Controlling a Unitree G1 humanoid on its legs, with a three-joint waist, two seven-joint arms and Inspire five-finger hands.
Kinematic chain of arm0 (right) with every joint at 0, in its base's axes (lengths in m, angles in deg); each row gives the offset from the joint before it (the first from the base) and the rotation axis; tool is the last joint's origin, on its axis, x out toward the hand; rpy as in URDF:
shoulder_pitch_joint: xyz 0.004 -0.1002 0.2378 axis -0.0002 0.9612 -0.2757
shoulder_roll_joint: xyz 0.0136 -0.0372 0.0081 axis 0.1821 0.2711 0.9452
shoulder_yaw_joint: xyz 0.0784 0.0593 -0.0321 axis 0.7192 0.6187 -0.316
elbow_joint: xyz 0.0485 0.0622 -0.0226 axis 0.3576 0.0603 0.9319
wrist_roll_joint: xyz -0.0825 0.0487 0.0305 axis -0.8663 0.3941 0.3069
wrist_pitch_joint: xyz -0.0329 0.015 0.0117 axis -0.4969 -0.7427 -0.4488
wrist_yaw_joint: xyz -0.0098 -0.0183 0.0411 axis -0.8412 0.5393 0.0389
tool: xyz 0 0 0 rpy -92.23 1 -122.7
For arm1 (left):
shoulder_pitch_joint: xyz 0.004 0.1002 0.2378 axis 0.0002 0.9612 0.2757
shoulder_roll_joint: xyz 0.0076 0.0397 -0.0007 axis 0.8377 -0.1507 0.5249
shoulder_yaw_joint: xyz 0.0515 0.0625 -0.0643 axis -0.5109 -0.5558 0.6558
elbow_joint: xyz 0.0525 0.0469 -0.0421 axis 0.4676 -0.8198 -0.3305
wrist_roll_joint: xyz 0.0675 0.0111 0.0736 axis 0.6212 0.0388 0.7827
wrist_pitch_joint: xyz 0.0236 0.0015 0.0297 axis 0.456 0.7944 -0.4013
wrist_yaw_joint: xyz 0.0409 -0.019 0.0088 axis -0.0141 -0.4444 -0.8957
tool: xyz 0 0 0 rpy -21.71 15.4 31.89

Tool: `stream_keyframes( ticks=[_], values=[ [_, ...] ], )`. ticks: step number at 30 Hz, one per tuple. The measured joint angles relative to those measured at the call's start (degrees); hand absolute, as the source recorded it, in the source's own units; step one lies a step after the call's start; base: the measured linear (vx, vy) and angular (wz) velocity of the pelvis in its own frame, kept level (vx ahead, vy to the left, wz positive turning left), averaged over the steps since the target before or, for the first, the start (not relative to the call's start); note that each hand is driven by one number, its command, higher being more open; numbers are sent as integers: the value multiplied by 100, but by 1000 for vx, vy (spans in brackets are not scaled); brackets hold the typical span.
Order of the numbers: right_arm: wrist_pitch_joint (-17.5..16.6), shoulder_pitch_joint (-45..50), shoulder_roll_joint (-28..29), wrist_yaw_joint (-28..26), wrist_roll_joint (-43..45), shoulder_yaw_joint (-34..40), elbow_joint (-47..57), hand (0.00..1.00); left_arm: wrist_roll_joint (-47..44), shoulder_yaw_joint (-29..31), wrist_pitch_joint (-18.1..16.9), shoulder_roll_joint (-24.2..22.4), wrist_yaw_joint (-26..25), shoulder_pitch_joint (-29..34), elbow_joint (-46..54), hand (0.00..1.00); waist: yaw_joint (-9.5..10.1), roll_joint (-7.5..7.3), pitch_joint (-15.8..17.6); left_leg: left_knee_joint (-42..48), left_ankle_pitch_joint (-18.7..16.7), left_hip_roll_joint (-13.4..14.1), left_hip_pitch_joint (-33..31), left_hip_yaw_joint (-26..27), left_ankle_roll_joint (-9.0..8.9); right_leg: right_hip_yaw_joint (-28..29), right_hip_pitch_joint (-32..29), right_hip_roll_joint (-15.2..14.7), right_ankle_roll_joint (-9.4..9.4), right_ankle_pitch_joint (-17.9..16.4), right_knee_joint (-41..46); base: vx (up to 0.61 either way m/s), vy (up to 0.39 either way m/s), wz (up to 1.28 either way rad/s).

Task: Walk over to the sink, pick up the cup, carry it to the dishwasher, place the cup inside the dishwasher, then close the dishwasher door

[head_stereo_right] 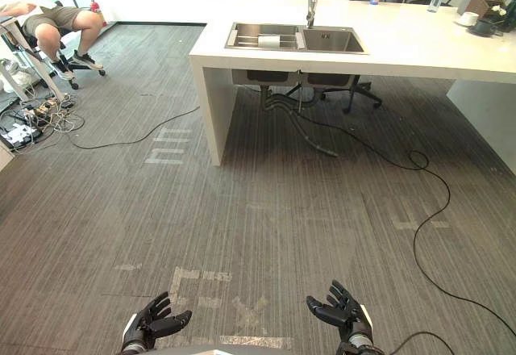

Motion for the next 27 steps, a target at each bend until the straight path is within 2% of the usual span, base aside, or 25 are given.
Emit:
stream_keyframes(
  ticks=[4,11,16,22,27],
  values=[
    [1,50,-35,-23,0,132,0,90,2,122,1,17,-11,4,0,90,-20,1,1,-2,0,1,16,13,1,12,8,2,-1,-1,10,0,0,0],
    [0,110,-69,-54,0,388,24,90,-38,338,73,50,384,150,119,90,-52,0,2,9,-8,6,63,52,-2,47,7,0,-86,-76,124,-38,-18,-3],
    [-1,189,-70,-82,1,457,68,90,-175,454,110,36,477,261,116,90,-54,13,19,77,-54,42,54,69,13,60,0,27,-116,-109,176,-23,-18,-1],
    [-10,216,-66,-225,7,458,195,90,-284,569,100,-44,486,320,121,90,-34,41,132,544,-360,165,-28,151,20,138,46,81,-134,-223,308,-4,-21,-8],
    [-11,360,-46,-247,9,487,447,90,-343,574,32,-221,485,375,198,90,59,77,154,1185,-795,297,-223,211,30,203,-139,98,-79,-536,784,51,7,-8]
  ],
)
